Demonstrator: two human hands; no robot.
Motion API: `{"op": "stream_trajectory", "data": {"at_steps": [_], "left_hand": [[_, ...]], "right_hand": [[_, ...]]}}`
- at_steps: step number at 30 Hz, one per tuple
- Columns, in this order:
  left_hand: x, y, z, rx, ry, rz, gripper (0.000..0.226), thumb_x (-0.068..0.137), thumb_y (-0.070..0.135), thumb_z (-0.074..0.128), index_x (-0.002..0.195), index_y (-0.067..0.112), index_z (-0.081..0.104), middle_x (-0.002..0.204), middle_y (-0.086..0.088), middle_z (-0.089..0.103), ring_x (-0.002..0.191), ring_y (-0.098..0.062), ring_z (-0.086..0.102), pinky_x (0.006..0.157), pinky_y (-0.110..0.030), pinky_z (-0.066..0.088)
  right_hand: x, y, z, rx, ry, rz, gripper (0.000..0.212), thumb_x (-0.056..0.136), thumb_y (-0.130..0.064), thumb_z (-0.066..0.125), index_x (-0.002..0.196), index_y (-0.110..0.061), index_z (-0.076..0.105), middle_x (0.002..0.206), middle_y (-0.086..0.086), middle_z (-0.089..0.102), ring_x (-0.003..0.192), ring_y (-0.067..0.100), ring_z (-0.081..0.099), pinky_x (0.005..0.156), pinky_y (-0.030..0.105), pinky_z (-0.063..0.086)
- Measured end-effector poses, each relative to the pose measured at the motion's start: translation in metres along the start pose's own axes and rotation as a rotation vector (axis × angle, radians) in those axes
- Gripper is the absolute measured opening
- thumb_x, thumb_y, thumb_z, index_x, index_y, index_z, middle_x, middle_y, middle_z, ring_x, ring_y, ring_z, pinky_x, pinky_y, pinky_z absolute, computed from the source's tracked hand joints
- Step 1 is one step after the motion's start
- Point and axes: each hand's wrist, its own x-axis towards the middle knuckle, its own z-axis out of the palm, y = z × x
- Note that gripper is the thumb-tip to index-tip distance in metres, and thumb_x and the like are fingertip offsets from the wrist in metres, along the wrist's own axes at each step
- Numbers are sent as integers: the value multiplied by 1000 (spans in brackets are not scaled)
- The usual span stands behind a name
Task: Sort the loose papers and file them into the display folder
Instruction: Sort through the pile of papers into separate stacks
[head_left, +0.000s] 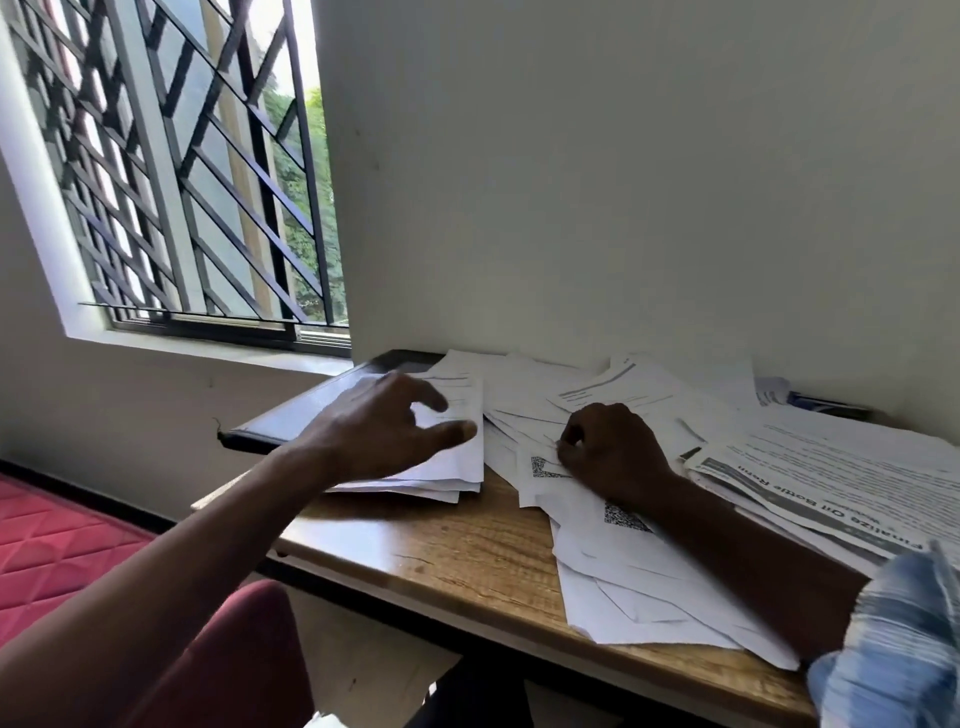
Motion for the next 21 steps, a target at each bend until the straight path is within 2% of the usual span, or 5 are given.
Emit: {"op": "stream_trajectory", "data": {"at_steps": [2, 4, 11, 16, 21], "left_hand": [[11, 18, 10, -257, -60, 34, 49, 84, 72, 68, 110, 31, 74, 86, 1, 78, 53, -5, 61, 57, -22, 48], [23, 37, 26, -446, -136, 40, 38, 88, 59, 72, 104, 26, 76, 70, -4, 75, 52, -14, 63, 52, -22, 46], [75, 73, 89, -711, -260, -139, 60, 88, 68, 65, 105, 12, 75, 93, -7, 78, 73, -23, 78, 65, -35, 62], [108, 80, 126, 27, -45, 5, 77, 81, 83, 56, 129, 23, 62, 131, 0, 66, 123, -24, 61, 96, -39, 50], [113, 94, 132, 195, -93, 44, 79, 79, 81, 61, 132, 22, 58, 134, -4, 62, 126, -27, 58, 92, -38, 45]], "right_hand": [[2, 1, 0, 6, 55, -15, 12, 84, -34, 66, 80, -23, 71, 89, 3, 73, 91, 28, 67, 76, 35, 52], [2, 3, -3, 74, 137, -2, 13, 85, -32, 67, 79, -21, 71, 84, 1, 73, 88, 26, 67, 76, 38, 54], [11, 6, -20, 783, 242, 154, 11, 90, -15, 75, 83, -7, 77, 74, 6, 76, 66, 22, 76, 72, 46, 64], [18, 26, -18, 904, 317, 419, 16, 95, -18, 69, 85, -8, 75, 83, 6, 78, 69, 18, 77, 74, 36, 64], [25, 45, -11, 759, 257, 483, 19, 91, -27, 69, 76, -19, 76, 77, -7, 77, 76, 14, 75, 88, 44, 61]]}}
